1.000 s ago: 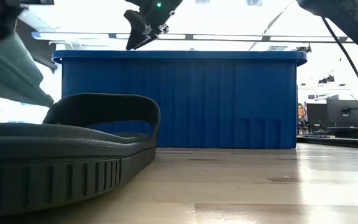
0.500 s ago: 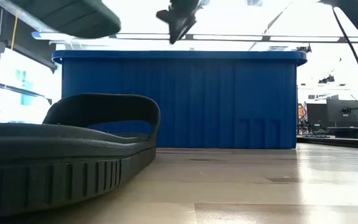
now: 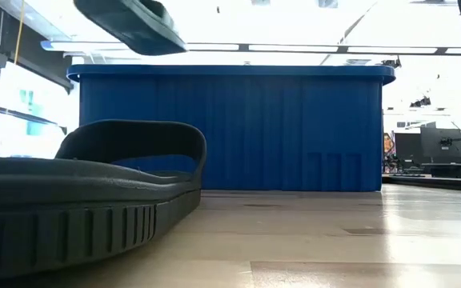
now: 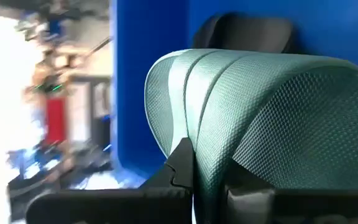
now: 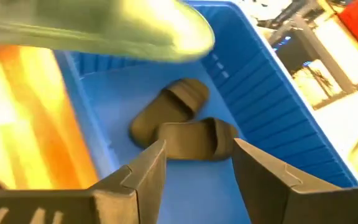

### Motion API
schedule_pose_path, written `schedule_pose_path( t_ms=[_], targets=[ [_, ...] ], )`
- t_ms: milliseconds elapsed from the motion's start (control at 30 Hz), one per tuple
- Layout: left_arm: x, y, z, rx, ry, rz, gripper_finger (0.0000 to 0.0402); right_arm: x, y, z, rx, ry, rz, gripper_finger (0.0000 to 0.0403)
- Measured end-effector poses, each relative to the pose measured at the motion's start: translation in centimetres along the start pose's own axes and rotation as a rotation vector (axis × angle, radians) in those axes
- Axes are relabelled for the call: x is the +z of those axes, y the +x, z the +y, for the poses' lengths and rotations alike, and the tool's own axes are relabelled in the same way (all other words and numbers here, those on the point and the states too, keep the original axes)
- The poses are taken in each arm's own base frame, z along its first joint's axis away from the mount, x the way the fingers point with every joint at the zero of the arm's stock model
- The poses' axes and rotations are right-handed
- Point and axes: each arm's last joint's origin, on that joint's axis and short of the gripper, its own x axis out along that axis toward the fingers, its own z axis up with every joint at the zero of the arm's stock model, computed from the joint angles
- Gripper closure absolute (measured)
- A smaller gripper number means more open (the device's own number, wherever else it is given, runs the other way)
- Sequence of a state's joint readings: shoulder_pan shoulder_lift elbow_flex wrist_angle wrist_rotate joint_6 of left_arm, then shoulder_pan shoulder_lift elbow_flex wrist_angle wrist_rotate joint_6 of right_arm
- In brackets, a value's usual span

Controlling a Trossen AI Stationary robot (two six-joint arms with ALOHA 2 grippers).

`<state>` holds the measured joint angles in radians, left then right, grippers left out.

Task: Pick and place slides into bin
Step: Put the green slide into the blue bin

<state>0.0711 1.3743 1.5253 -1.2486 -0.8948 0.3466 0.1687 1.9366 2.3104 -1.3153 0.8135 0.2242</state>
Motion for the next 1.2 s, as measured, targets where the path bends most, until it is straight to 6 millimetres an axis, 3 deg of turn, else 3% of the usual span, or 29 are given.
schedule_pose_path(
  t_ms=[133, 300, 433, 567, 733, 933, 1200],
  targets=[
    [0.6, 4.1, 3.0, -0.073, -0.058, -0.068, 0.0401, -0.3, 0.2, 0.6, 0.041, 0.011, 0.019, 0.0229],
    [-0.7, 9.4, 5.0, -0.067, -0.005, 0.073, 0.0402, -1.5, 1.4, 1.5, 0.016, -0.021, 0.084, 0.0235],
    [-1.6, 13.0, 3.8, -0.174, 0.215, 0.151, 0.0401, -3.1, 2.8, 2.7, -0.009, -0.099, 0.162, 0.0242],
    [-1.6, 15.5, 1.7, -0.201, 0.414, 0.142, 0.0401, -4.9, 4.3, 3.8, -0.040, -0.151, 0.226, 0.0250],
    [-0.7, 16.9, -0.4, -0.160, 0.573, 0.034, 0.0401, -6.8, 5.7, 4.8, -0.085, -0.226, 0.282, 0.0257],
    [0.0, 17.1, -1.7, -0.301, 0.663, -0.274, 0.0401, -7.7, 6.4, 5.3, -0.100, -0.236, 0.306, 0.0256],
    [-0.3, 17.4, -1.5, -0.239, 0.703, -0.157, 0.0379, -7.7, 6.5, 5.3, -0.110, -0.209, 0.297, 0.0263]
  ],
)
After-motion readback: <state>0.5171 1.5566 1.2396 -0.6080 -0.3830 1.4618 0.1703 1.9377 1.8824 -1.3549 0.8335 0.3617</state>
